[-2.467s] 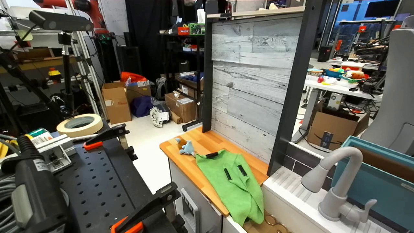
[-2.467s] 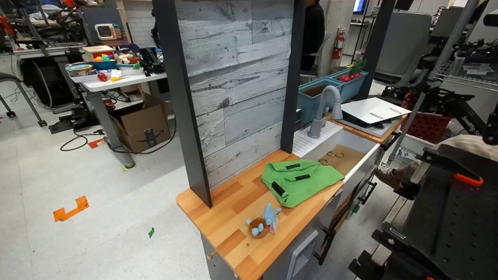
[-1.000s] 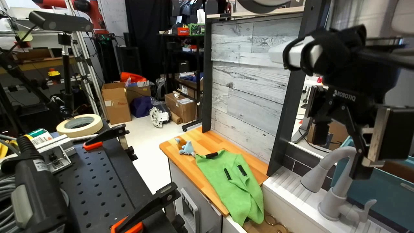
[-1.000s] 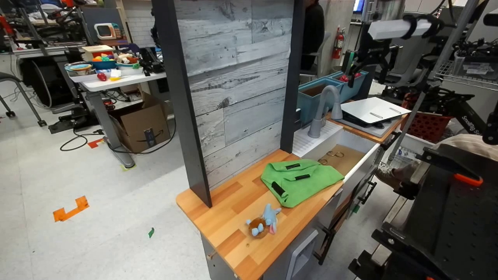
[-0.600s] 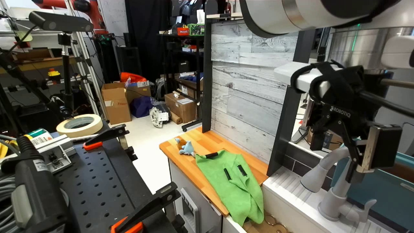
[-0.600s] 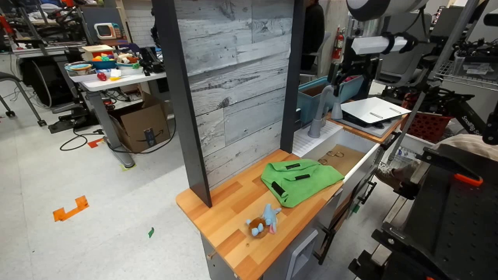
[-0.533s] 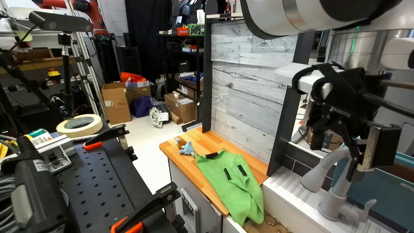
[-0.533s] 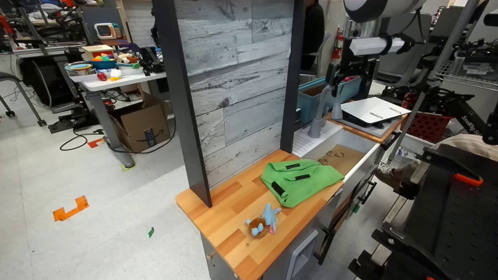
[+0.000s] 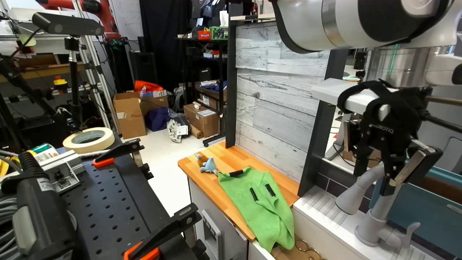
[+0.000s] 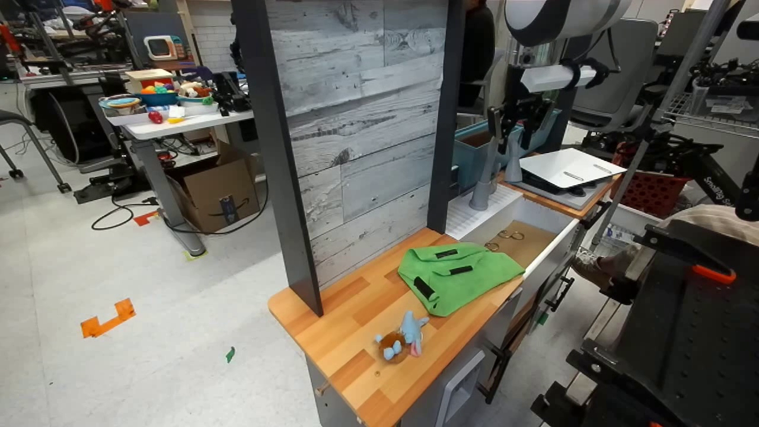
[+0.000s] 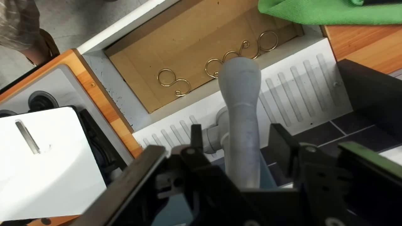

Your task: Turn the faucet to the left

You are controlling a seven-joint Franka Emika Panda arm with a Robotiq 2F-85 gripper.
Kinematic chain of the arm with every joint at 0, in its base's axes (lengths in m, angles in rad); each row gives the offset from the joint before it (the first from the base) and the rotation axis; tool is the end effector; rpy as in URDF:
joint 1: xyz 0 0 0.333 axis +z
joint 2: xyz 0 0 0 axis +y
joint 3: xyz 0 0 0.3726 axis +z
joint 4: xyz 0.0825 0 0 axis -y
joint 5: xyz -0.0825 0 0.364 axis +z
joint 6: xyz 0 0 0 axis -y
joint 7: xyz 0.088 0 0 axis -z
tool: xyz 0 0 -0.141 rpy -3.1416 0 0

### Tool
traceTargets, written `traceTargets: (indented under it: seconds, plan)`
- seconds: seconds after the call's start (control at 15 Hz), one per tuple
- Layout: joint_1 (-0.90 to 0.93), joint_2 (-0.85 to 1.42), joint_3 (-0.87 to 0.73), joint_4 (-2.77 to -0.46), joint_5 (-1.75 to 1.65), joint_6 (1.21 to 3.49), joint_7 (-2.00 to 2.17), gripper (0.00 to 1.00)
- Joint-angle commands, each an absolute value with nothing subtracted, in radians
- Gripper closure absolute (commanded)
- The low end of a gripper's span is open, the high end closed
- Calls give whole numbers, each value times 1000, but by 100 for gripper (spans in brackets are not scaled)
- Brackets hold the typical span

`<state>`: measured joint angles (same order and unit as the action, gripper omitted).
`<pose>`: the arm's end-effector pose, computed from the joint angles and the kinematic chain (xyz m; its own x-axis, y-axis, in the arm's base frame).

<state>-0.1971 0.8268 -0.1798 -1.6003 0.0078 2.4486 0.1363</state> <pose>0.6799 -0.2473 0.1719 0.8964 -0.4408 0.0470 -0.4431 -0.8882 0.1212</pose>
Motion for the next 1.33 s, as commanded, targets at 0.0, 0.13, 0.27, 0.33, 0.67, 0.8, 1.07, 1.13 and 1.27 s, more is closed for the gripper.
traceTargets:
  seconds: [0.0,0.13,0.27,0.33,0.67,0.8,1.07,1.13,1.27]
  plan:
    - [-236,835,-141,-1574,37,2432,69,73]
    - [-249,823,-127,-1590,56,2438,50,88]
    - [-264,807,-108,-1612,88,2440,32,97]
    - [-272,799,-100,-1623,108,2434,37,94]
    - [-268,788,-98,-1636,219,2415,167,94]
    - [-249,794,-112,-1626,240,2410,243,94]
    - [-225,807,-120,-1604,281,2431,402,94]
    - [-225,810,-119,-1594,293,2421,434,94]
    - [-229,815,-117,-1582,324,2419,488,94]
